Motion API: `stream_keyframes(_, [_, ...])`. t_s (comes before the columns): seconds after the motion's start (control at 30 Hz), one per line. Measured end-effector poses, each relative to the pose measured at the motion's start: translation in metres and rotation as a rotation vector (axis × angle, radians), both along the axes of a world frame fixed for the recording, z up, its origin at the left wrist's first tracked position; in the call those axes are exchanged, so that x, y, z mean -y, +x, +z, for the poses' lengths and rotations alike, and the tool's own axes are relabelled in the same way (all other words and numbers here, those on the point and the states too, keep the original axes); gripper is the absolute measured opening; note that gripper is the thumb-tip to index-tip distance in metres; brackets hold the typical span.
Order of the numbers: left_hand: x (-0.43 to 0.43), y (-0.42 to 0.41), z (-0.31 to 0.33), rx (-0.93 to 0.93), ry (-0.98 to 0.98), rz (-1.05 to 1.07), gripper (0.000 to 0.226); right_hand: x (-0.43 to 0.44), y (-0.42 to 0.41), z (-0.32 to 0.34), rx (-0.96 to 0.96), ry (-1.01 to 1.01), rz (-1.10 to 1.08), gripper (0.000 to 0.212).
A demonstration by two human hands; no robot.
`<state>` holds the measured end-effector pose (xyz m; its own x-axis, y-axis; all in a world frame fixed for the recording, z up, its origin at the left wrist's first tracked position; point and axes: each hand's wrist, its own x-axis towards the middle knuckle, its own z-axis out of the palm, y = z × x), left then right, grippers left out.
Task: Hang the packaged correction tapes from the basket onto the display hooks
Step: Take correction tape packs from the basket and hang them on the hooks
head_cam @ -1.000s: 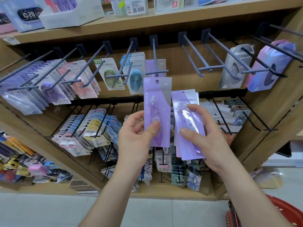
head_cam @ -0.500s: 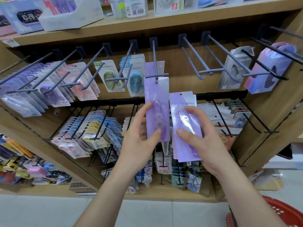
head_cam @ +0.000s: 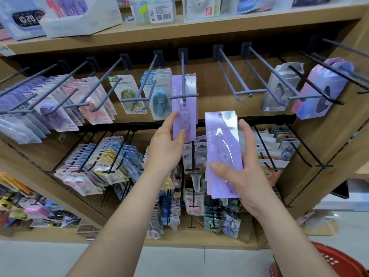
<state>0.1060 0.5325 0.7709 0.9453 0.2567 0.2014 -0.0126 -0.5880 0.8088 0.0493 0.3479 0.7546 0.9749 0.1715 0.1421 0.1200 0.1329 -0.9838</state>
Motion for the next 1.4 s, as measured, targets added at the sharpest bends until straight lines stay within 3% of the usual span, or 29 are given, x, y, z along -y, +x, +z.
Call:
stream_keyframes(0.07, [0.004, -0.017, -0.001, 0.052, 0.012, -0.001, 0.038, -0.001, 0.001, -0.001, 0.0, 0.041, 0.006, 0.113])
stream_keyframes(0.13, [0.017, -0.043, 0.001, 0.041, -0.2, -0.13, 0.027, -0.004, 0.003, -0.003, 0.016, 0.032, 0.034, 0.115])
stream_keyframes(0.2, [0.032, -0.065, 0.005, -0.074, -0.427, -0.294, 0.044, -0.007, 0.003, -0.006, 0.02, 0.025, 0.056, 0.108])
stream_keyframes(0.3, [0.038, -0.074, 0.005, -0.15, -0.581, -0.271, 0.056, -0.01, 0.0, -0.008, 0.045, -0.037, 0.047, 0.105])
stream_keyframes(0.43, [0.039, -0.076, 0.007, -0.145, -0.669, -0.227, 0.025, -0.01, -0.004, -0.009, 0.056, -0.055, 0.06, 0.108])
stream_keyframes(0.57, [0.034, -0.075, 0.003, -0.157, -0.761, -0.209, 0.016, -0.002, 0.0, -0.012, 0.044, 0.001, 0.146, 0.084])
stream_keyframes(0.67, [0.032, -0.075, 0.0, -0.201, -0.826, -0.217, 0.019, -0.001, 0.002, -0.016, -0.049, 0.108, 0.053, 0.062])
stream_keyframes(0.83, [0.027, -0.081, -0.007, -0.153, -0.989, -0.275, 0.03, -0.002, 0.0, -0.021, -0.094, 0.161, -0.033, 0.062])
stream_keyframes(1.07, [0.011, -0.092, -0.002, 0.135, -0.808, -0.206, 0.036, -0.004, 0.001, -0.018, -0.101, 0.186, -0.102, 0.079])
stream_keyframes(1.23, [0.008, -0.081, 0.009, 0.169, -0.756, -0.185, 0.034, -0.01, -0.001, -0.014, -0.099, 0.16, -0.066, 0.094])
stream_keyframes(1.4, [0.009, -0.076, 0.009, 0.126, -0.712, -0.183, 0.032, -0.011, -0.002, -0.013, -0.114, 0.157, -0.046, 0.084])
